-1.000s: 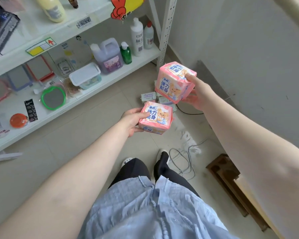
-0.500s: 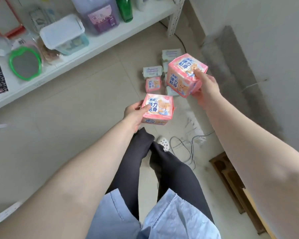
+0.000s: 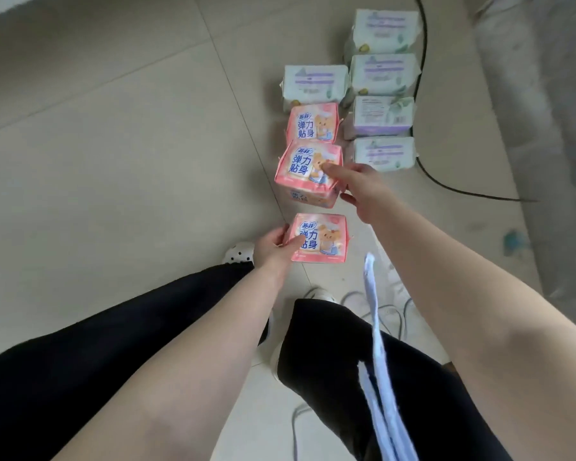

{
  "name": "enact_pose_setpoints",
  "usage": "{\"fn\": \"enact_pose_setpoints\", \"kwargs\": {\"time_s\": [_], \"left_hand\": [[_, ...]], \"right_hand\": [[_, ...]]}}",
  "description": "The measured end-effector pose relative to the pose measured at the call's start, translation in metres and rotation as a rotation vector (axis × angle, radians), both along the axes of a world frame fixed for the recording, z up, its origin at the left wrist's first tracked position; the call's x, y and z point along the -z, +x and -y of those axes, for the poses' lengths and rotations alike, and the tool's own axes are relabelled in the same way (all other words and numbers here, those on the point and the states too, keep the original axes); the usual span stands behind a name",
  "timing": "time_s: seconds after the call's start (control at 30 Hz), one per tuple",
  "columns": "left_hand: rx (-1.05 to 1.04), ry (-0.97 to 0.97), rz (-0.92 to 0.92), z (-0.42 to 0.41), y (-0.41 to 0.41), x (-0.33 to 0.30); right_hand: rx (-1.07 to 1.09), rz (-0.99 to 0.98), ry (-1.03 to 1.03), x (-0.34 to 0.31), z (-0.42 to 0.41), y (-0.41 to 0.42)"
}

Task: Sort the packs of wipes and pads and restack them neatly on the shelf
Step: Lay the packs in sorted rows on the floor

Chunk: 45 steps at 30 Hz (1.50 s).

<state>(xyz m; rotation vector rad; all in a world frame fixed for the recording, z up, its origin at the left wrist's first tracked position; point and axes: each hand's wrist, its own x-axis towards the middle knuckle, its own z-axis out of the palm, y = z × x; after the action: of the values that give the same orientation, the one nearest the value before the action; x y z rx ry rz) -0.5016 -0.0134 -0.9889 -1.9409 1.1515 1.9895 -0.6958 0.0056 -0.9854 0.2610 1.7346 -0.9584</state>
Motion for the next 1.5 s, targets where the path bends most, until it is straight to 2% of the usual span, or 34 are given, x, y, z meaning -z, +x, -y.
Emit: {"fn": "enact_pose_setpoints", "kwargs": {"time_s": [0.17,0.3,0.43,0.5,0.6,0.7,0.9,1.1,1.3,1.5], "left_hand": [[-0.105,-0.008,-0.024,0.008,-0.005,0.061],[-0.148,-0.048,-0.031,0.021,-0.003,0.084],[-0.045,-0.026,-0.016,0.028,-0.01,0.086],[0.055,-0.03,-0.003,0.033,-0.016,0.081],[0.18,-0.082,0.02,0.041,-0.026,0.075],[0.268,-0.112,0.015,0.042,-0.039,0.077],[0.293,-0.202,0.005,0.036,-0.055,0.079],[0.297,-0.157,0.045,0.038,-0.056,0.072],[0.341,-0.211,0.155,0.05,-0.05,0.02],[0.445,-0.24,0.165,0.06,-0.049,-0.098]], "right_hand": [[-0.092,-0.002,-0.018,0.078,0.006,-0.006],[-0.144,-0.113,-0.005,0.097,0.005,-0.008],[-0.185,-0.145,0.014,0.091,0.0,0.003],[-0.19,-0.114,0.1,0.08,-0.004,0.013],[-0.167,0.05,0.277,0.066,-0.014,0.029],[-0.075,0.21,0.238,0.065,-0.017,0.036],[-0.071,0.117,0.233,0.071,-0.011,0.03],[-0.118,0.083,0.276,0.064,-0.01,0.026],[-0.106,0.058,0.337,0.013,-0.012,0.035],[-0.124,-0.091,0.296,-0.109,-0.016,0.044]]}}
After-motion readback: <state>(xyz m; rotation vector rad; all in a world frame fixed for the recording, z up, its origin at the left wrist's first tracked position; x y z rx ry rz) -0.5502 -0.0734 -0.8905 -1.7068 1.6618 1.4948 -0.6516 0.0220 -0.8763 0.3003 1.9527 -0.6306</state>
